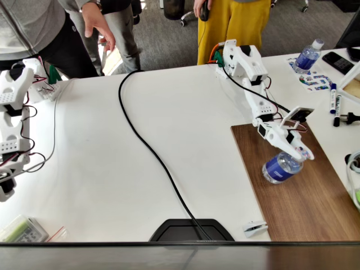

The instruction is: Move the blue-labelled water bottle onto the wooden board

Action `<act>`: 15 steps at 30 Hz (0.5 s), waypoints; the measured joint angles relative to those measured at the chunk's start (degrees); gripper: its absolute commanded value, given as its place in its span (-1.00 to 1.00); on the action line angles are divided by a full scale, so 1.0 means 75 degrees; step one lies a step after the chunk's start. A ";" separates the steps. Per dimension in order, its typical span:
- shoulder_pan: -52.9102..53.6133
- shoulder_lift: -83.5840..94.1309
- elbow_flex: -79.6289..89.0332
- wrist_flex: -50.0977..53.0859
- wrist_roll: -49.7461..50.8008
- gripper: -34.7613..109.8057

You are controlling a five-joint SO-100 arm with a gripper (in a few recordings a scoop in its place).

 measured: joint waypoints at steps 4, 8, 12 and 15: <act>0.0023 0.0000 0.0000 -0.0023 0.0000 -0.48; 0.0023 0.0000 0.0000 -0.0023 -0.0082 -0.38; 0.0023 0.0000 0.0000 -0.0023 -0.0117 -0.29; 0.0023 0.0000 0.0000 -0.0012 -0.0152 -0.16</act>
